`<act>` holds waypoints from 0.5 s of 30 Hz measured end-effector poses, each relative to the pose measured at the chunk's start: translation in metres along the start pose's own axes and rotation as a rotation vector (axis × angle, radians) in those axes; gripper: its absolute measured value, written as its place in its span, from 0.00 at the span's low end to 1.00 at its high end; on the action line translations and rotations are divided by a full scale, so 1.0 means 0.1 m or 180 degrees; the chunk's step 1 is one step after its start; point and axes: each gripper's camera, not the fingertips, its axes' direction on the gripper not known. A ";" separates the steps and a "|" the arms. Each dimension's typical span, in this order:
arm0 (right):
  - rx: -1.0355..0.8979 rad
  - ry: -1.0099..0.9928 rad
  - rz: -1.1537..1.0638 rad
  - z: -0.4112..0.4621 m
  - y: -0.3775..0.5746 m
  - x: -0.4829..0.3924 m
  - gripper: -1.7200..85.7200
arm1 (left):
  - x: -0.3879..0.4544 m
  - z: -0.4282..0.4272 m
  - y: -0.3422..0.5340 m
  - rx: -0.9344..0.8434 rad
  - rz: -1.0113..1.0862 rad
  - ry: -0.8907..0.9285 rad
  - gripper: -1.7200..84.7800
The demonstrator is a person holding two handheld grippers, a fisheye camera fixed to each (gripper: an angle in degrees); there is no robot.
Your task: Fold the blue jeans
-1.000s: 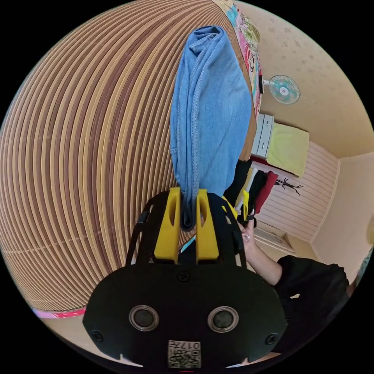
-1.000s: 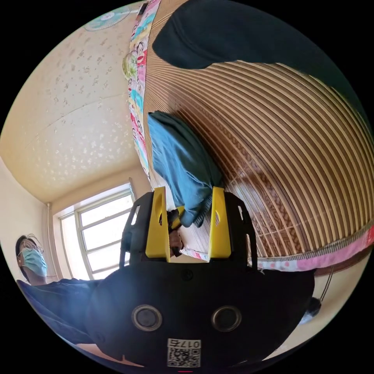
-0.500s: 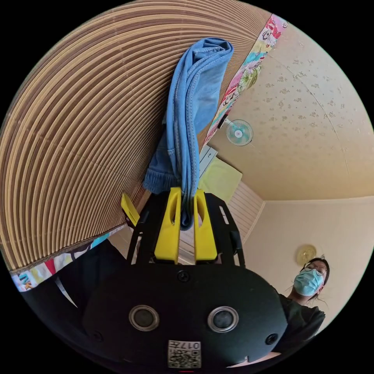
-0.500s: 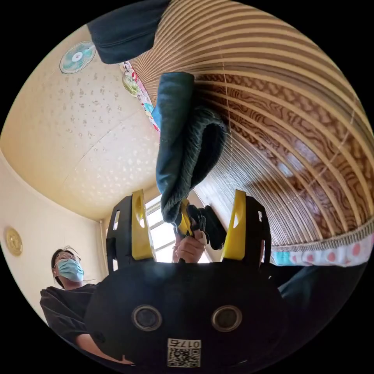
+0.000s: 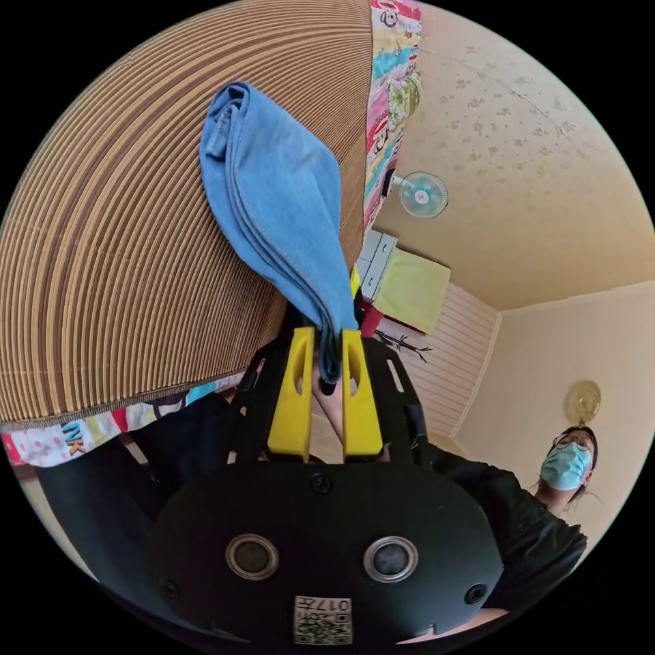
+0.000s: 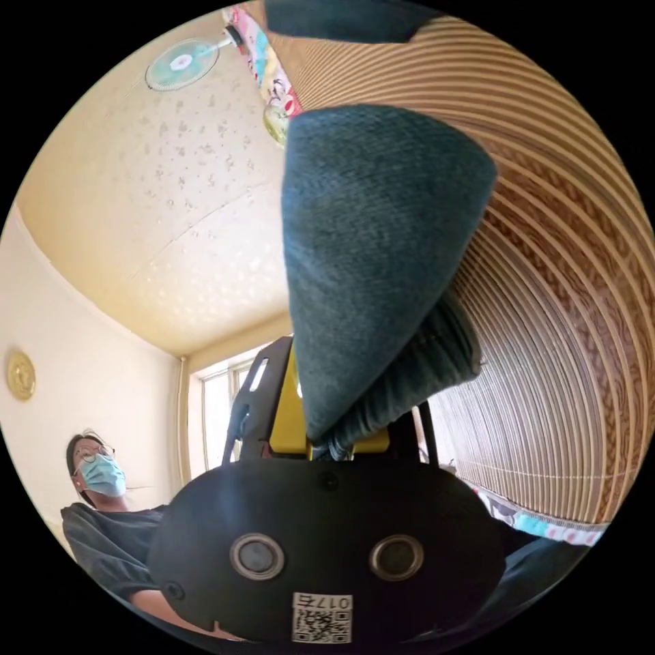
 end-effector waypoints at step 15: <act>0.0371 -0.0147 -0.1329 -1.99 0.42 -1.78 0.08 | 0.19 -1.29 0.85 0.1153 -0.0149 -0.0445 0.08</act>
